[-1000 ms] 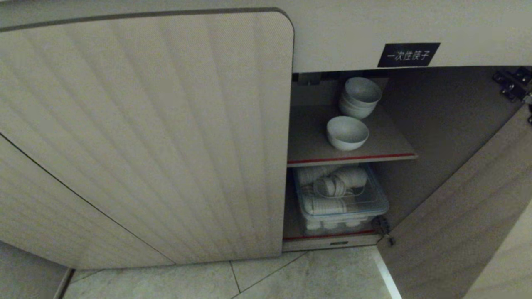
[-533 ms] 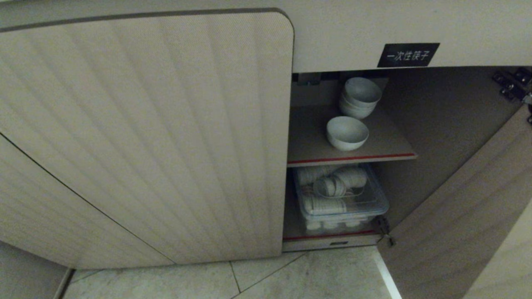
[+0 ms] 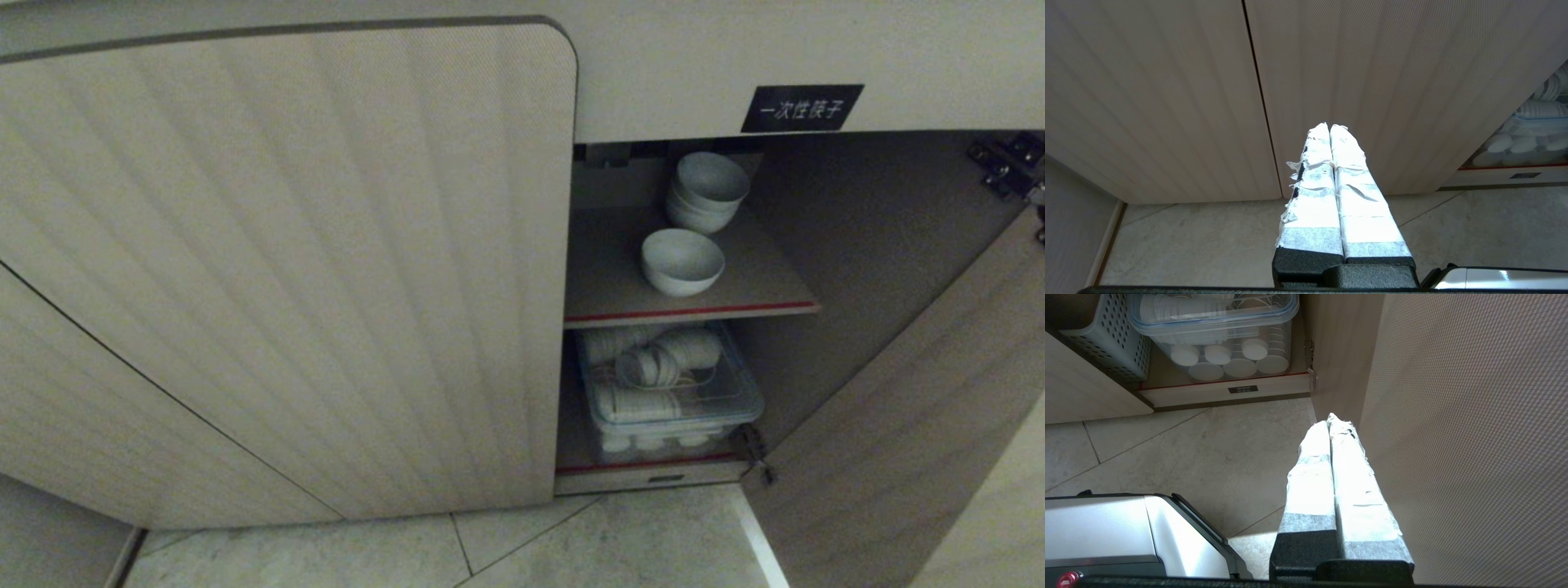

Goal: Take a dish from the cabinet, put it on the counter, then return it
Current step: Close the cabinet door

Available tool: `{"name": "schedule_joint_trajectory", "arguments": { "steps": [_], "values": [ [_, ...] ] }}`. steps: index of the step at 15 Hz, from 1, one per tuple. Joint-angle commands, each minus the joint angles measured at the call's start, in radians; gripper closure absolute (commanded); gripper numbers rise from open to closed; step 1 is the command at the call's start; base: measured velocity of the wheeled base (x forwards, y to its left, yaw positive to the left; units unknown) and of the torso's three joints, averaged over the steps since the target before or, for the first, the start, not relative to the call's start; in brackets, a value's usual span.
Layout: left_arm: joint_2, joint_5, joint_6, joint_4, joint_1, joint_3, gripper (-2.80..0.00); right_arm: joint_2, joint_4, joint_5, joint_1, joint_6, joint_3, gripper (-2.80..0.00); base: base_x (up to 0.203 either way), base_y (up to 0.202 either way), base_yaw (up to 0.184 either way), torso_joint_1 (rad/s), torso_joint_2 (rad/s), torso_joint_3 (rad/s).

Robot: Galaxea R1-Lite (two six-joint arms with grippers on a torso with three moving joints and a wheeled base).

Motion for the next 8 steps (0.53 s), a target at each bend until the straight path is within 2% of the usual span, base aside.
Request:
{"name": "schedule_joint_trajectory", "arguments": {
  "steps": [1, 8],
  "values": [
    [0.000, 0.001, 0.000, 0.000, 0.000, 0.000, 0.00, 0.005, 0.000, 0.001, 0.000, 0.002, 0.000, 0.00, 0.000, 0.000, 0.000, 0.000, 0.00, 0.000],
    [0.000, 0.001, 0.000, 0.000, 0.000, 0.000, 0.00, 0.005, -0.002, 0.001, 0.000, 0.006, 0.000, 0.00, 0.000, 0.000, 0.000, 0.000, 0.00, 0.000]
  ]
}}
